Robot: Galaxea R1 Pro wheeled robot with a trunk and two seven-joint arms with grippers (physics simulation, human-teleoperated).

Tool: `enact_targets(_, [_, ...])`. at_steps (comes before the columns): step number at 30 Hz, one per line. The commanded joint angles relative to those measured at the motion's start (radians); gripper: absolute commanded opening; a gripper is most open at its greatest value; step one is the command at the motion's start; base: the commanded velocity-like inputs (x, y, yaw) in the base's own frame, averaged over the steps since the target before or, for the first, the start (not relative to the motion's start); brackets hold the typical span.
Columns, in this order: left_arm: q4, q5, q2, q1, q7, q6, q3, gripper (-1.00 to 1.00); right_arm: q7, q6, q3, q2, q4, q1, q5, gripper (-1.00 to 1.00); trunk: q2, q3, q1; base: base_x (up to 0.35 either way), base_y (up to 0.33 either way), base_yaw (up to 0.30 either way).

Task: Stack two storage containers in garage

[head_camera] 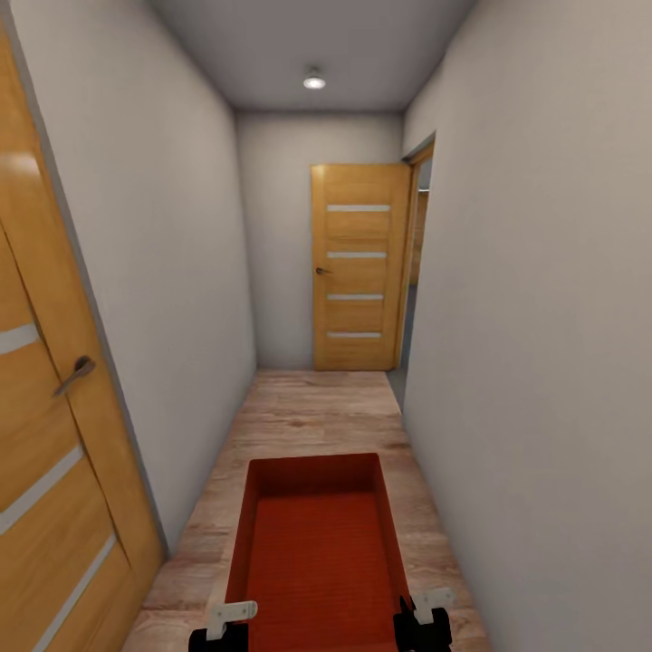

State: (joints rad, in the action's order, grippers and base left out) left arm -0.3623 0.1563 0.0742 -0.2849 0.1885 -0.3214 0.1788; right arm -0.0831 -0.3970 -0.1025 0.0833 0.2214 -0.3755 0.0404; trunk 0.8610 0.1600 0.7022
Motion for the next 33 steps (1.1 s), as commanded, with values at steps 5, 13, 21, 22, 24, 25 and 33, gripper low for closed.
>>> enact_targets(5, [0.000,0.014,-0.005,0.000,0.014,-0.007,0.018,-1.00,-0.012,-0.001,-0.006,0.000,-0.002,-0.002,0.006,-1.00,0.001,0.001,0.001,0.340,0.000,0.000])
enact_targets(13, [0.000,0.014,-0.005,0.000,0.014,-0.007,0.019,-1.00,-0.012,0.000,-0.006,0.000,-0.002,-0.002,0.006,-1.00,0.001,0.001,0.001,0.341,0.000,0.000])
enact_targets(21, [0.000,0.014,-0.005,0.000,0.014,-0.007,0.019,-1.00,-0.012,0.000,-0.006,0.000,-0.002,-0.002,0.006,-1.00,0.001,0.001,0.001,0.340,0.000,0.000])
enact_targets(22, [0.000,0.014,-0.005,0.000,0.014,-0.007,0.019,-1.00,-0.012,0.000,-0.007,0.000,-0.002,-0.002,0.006,-1.00,0.001,0.001,0.001,0.340,0.000,0.000])
enact_targets(24, [0.000,0.014,-0.005,0.000,0.014,-0.007,0.019,-1.00,-0.011,0.000,-0.007,0.000,-0.002,-0.002,0.006,-1.00,0.001,0.001,0.001,0.340,0.000,0.000])
enact_targets(25, [0.000,0.014,-0.005,0.000,0.014,-0.007,0.019,-1.00,-0.012,0.000,-0.007,0.000,-0.002,-0.002,0.006,-1.00,0.001,0.001,0.001,0.341,0.000,0.000])
enact_targets(33, [0.000,0.014,-0.005,0.000,0.014,-0.007,0.019,-1.00,-0.011,-0.001,-0.006,0.000,-0.002,-0.002,0.006,-1.00,0.001,0.001,0.001,0.341,0.000,0.000])
